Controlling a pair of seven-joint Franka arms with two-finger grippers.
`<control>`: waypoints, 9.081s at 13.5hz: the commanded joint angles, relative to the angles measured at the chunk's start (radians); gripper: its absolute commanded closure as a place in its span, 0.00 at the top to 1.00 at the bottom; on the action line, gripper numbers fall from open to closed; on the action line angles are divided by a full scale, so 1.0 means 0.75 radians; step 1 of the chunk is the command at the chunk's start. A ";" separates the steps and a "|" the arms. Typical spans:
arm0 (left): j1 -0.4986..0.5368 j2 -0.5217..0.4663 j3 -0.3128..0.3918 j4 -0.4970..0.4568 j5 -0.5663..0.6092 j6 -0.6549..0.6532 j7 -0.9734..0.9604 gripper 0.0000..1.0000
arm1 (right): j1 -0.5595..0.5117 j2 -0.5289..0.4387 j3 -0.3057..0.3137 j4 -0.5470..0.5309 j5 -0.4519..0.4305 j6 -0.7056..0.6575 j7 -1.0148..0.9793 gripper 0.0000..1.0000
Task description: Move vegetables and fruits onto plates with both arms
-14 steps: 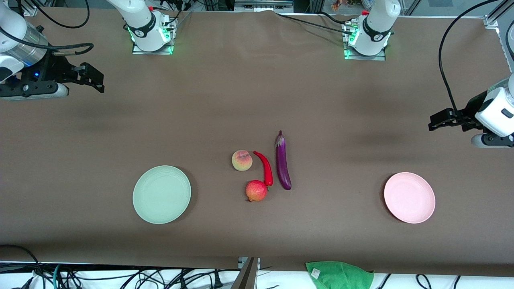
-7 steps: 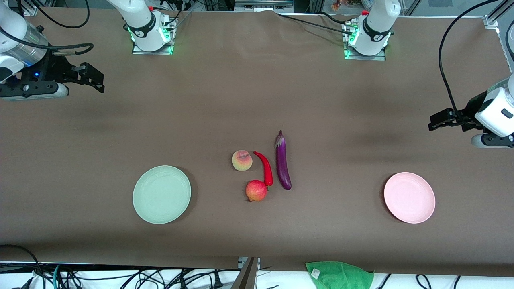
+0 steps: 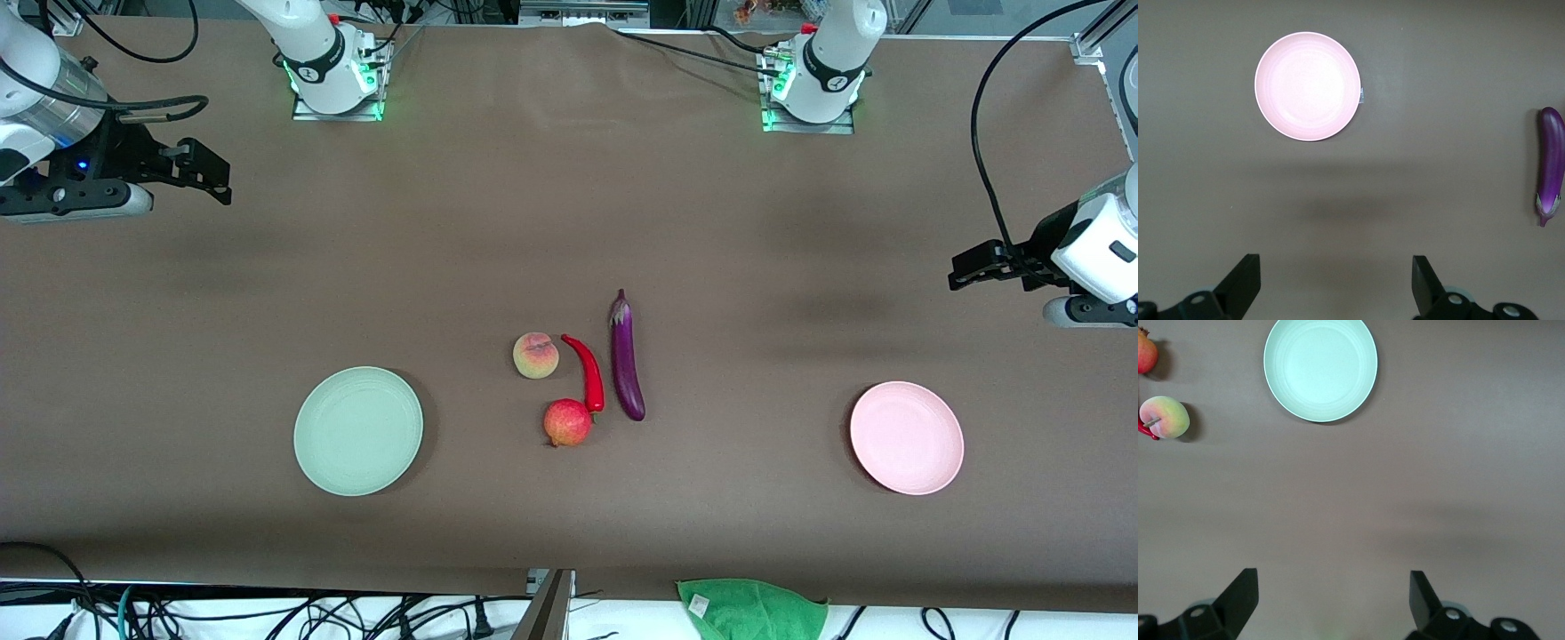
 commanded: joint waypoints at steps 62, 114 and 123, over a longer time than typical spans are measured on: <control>-0.491 0.752 -0.218 0.025 0.037 0.901 -0.970 1.00 | 0.245 0.943 -0.008 0.292 -0.071 0.787 -0.075 0.32; 0.014 0.826 -0.283 0.113 -0.118 0.838 -0.057 1.00 | 0.487 1.113 -0.028 0.538 -0.020 0.970 0.293 0.08; -0.448 0.914 -0.283 0.197 0.010 0.977 -0.812 1.00 | 0.595 1.423 -0.016 0.721 -0.024 1.543 0.620 1.00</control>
